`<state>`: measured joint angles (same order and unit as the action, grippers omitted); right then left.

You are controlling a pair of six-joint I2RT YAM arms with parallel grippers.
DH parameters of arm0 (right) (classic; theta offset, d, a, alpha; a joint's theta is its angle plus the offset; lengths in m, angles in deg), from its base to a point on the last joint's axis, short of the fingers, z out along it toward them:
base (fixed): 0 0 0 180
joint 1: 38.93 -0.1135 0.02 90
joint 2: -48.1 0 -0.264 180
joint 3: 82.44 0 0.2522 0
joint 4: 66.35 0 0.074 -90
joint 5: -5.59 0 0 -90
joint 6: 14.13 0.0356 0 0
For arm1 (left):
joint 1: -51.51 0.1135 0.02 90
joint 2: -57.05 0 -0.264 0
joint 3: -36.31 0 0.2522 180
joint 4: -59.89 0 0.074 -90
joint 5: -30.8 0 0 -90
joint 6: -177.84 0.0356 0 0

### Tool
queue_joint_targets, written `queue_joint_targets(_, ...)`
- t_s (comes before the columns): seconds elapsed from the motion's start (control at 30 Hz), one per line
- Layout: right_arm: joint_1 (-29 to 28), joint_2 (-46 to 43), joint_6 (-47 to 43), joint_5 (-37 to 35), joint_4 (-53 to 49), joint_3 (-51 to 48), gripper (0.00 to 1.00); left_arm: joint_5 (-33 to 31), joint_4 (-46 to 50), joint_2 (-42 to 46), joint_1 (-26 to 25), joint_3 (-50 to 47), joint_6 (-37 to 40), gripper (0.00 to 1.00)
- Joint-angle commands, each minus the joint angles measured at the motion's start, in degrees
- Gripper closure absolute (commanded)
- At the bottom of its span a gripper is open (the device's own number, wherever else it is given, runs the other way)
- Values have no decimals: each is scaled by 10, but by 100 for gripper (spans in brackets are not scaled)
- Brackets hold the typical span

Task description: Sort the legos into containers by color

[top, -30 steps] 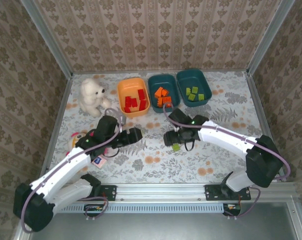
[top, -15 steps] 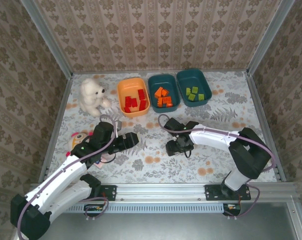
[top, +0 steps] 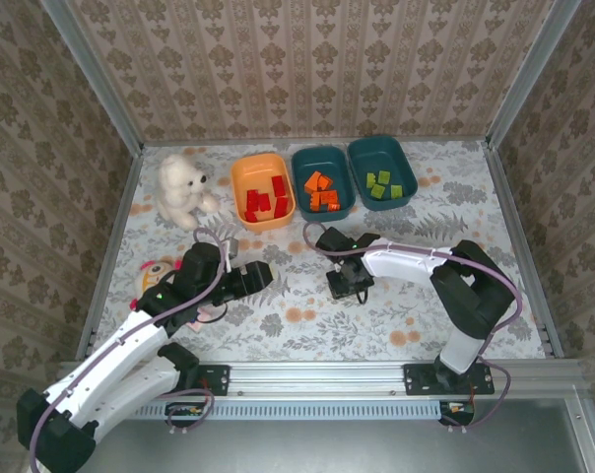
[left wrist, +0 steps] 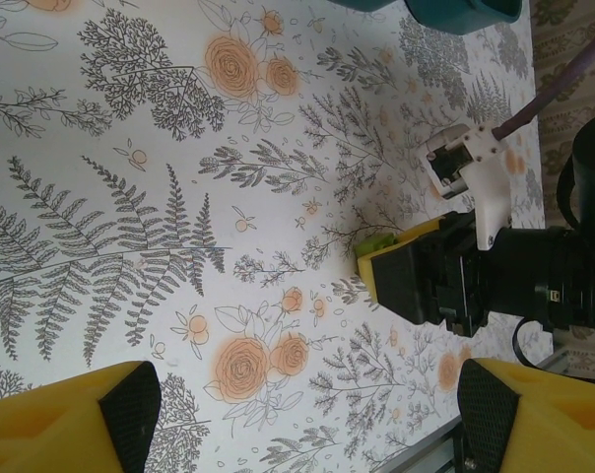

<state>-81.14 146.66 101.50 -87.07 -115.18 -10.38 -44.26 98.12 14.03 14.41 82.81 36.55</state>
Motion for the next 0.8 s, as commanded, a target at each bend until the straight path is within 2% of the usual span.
queue_joint_targets(0.0,13,-33,-4,-25,-34,36,68,-9,-11,-2,-4,1,-9,18)
queue_joint_targets(0.13,75,-74,-16,-32,-69,111,69,-13,-46,-34,-4,18,-11,18)
queue_joint_targets(0.27,162,-47,-40,-18,-85,216,70,-13,-90,-112,-3,67,2,18)
queue_joint_targets(0.5,279,105,-15,30,-81,407,71,22,-157,-256,20,174,22,18)
queue_joint_targets(0.77,335,310,15,77,-97,646,72,53,-206,-382,52,270,26,18)
